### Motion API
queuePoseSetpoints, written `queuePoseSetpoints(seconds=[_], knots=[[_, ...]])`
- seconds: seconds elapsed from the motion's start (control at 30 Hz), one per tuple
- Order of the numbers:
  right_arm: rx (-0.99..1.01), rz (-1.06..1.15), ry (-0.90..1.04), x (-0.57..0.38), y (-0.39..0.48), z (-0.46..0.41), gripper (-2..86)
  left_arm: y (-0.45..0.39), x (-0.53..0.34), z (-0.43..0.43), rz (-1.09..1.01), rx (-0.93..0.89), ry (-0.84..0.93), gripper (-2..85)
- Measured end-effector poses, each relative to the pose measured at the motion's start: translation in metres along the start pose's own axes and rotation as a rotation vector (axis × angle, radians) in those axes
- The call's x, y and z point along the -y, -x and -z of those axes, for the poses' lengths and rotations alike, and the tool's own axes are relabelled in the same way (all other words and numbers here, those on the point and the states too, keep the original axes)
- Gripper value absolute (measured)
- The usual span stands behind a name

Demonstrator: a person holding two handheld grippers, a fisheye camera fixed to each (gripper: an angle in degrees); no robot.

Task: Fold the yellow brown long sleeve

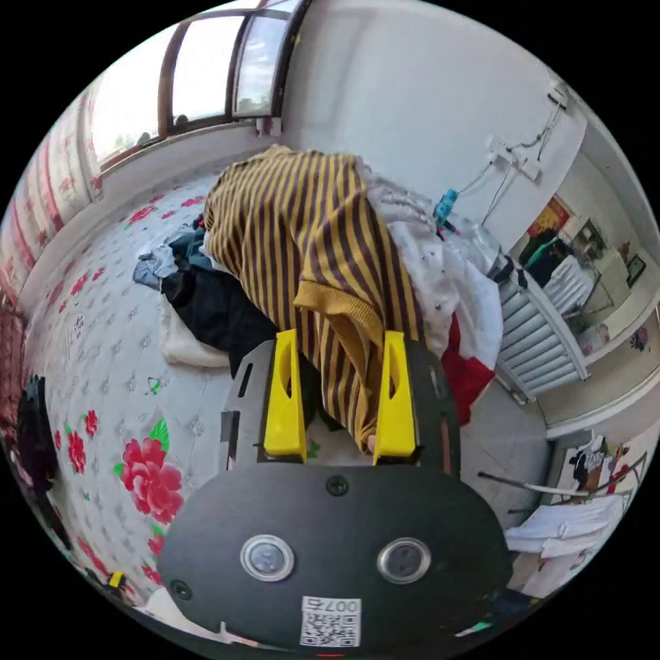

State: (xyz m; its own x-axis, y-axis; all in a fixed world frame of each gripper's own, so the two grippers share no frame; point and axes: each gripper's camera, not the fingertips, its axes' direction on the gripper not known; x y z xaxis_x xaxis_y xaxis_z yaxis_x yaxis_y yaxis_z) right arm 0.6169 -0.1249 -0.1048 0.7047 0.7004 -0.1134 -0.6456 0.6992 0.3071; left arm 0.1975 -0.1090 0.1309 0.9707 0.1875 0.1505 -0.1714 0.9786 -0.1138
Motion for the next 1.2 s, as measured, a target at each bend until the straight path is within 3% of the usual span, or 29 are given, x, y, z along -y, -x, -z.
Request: queuePoseSetpoints(seconds=[0.1,0.2,0.37,0.53,0.6,0.67,0.73,0.83,0.97,1.07,1.2], knots=[[0.035,-0.072,-0.008,-0.011,-0.012,0.003,5.9,-0.007,-0.016,0.009,0.013,-0.044,-0.009,-0.6],[0.217,-0.009,-0.046,-0.038,-0.005,0.019,2.8,-0.013,-0.038,0.021,0.020,-0.101,-0.047,0.9],[0.764,0.268,-0.113,-0.125,0.053,0.075,0.4,-0.014,-0.065,0.057,0.000,-0.217,-0.146,4.3],[0.934,0.458,-0.166,-0.207,0.119,0.144,-0.1,-0.003,-0.079,0.110,0.009,-0.312,-0.276,4.5],[1.112,0.560,-0.152,-0.234,0.136,0.171,0.0,0.005,-0.089,0.129,0.022,-0.354,-0.332,4.6],[1.409,0.750,-0.018,-0.285,0.179,0.203,0.2,0.013,-0.101,0.145,0.038,-0.388,-0.383,4.8],[1.495,0.951,0.078,-0.346,0.226,0.233,0.6,0.026,-0.119,0.162,0.054,-0.412,-0.445,5.1],[1.341,1.265,0.079,-0.456,0.291,0.275,2.6,0.047,-0.144,0.168,0.099,-0.392,-0.469,5.8],[1.055,1.627,0.118,-0.542,0.334,0.277,6.8,0.085,-0.182,0.143,0.226,-0.340,-0.344,6.3],[0.936,1.582,0.029,-0.549,0.329,0.257,8.0,0.124,-0.231,0.123,0.359,-0.354,-0.304,6.4],[0.864,1.570,0.101,-0.552,0.343,0.230,9.7,0.158,-0.292,0.113,0.470,-0.394,-0.278,6.9]])
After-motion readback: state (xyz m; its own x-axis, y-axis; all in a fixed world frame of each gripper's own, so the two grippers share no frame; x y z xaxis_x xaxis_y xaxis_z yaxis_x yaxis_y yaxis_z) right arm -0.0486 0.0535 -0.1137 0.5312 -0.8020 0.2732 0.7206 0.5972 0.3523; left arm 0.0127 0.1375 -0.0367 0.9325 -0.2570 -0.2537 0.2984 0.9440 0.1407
